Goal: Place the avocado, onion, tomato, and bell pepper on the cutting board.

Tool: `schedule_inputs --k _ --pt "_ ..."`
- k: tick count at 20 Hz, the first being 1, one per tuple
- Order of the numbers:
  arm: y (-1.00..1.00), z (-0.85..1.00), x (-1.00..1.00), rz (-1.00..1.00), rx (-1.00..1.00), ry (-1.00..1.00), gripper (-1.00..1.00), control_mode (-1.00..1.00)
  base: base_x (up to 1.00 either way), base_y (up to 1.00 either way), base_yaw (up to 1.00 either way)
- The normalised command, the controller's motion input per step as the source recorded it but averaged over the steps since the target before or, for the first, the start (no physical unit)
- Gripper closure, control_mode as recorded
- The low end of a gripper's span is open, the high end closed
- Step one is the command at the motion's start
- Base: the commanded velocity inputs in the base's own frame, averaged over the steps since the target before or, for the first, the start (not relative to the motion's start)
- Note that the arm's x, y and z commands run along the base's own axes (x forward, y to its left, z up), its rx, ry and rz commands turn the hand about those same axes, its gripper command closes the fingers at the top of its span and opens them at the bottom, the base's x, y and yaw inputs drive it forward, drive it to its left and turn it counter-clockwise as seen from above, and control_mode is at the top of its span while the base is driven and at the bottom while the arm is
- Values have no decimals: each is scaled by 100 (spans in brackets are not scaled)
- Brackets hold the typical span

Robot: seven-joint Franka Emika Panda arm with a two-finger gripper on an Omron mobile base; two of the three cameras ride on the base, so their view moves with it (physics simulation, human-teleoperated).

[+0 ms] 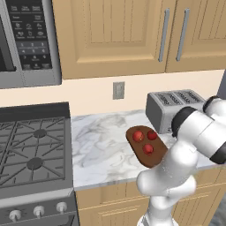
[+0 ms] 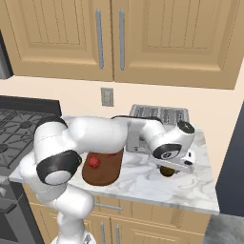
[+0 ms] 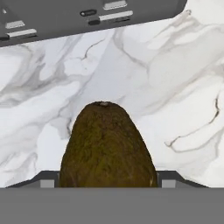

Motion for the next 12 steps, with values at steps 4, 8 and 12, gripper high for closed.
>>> schedule_inputs --k 4,8,12 --pt "100 35 -37 0 0 0 100 -100 0 0 0" --pt "100 21 -41 0 0 -5 100 -100 0 0 0" --pt "100 7 -8 0 -3 -6 100 -100 0 0 0"
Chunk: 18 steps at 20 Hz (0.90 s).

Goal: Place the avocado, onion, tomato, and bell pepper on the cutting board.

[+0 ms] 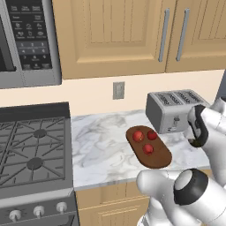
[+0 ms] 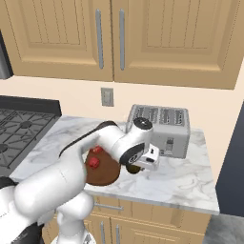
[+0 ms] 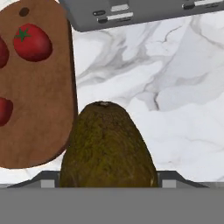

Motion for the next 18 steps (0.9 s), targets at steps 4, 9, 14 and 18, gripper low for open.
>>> schedule_inputs --k 4,9,14,18 --pt "100 4 0 0 -2 -3 100 -100 0 0 0" --pt "81 5 11 0 0 0 100 -100 0 0 0" --pt "24 0 33 0 0 1 100 -100 0 0 0" --pt "0 0 51 0 0 4 100 -100 0 0 0"
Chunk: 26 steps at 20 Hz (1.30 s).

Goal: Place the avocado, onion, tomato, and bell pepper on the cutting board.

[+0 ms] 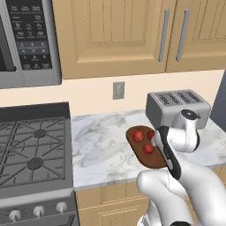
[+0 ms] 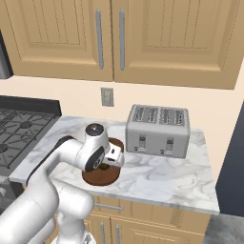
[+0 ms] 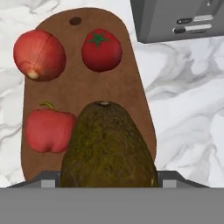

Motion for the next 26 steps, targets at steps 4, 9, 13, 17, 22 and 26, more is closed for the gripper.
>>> schedule_inputs --k 4,9,13,17,22,26 --pt "1 0 56 0 0 9 100 -100 0 0 0" --pt "5 -1 46 0 0 14 100 -100 0 0 0" --pt "3 -14 14 0 0 14 100 -100 0 0 0" --pt "0 -23 1 0 1 10 100 -100 0 0 0" --pt "0 -29 0 0 2 8 100 -100 0 0 0" --pt "0 -24 0 0 1 6 100 -100 0 0 0"
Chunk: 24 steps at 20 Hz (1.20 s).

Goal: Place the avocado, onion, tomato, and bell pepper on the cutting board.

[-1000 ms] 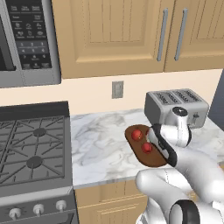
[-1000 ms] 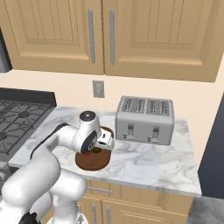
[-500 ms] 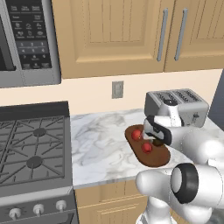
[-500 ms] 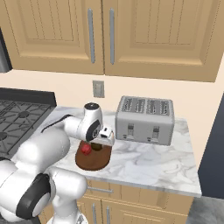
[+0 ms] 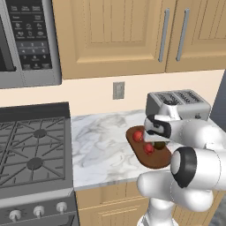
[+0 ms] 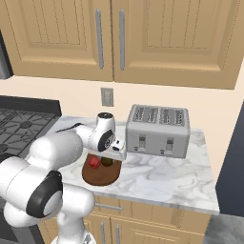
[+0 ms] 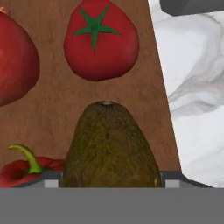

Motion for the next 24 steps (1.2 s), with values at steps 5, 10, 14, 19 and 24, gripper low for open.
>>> schedule_inputs --k 5,10,14,19,24 --pt "0 -28 0 0 3 7 100 -100 0 0 0" --pt "2 -47 0 0 4 10 100 -100 0 0 0" --pt "17 -45 -8 0 4 5 -100 -100 0 0 0" --pt "11 -18 -25 0 1 0 -100 -100 0 0 0" --pt "7 -3 -24 0 0 0 -100 -100 0 0 0"
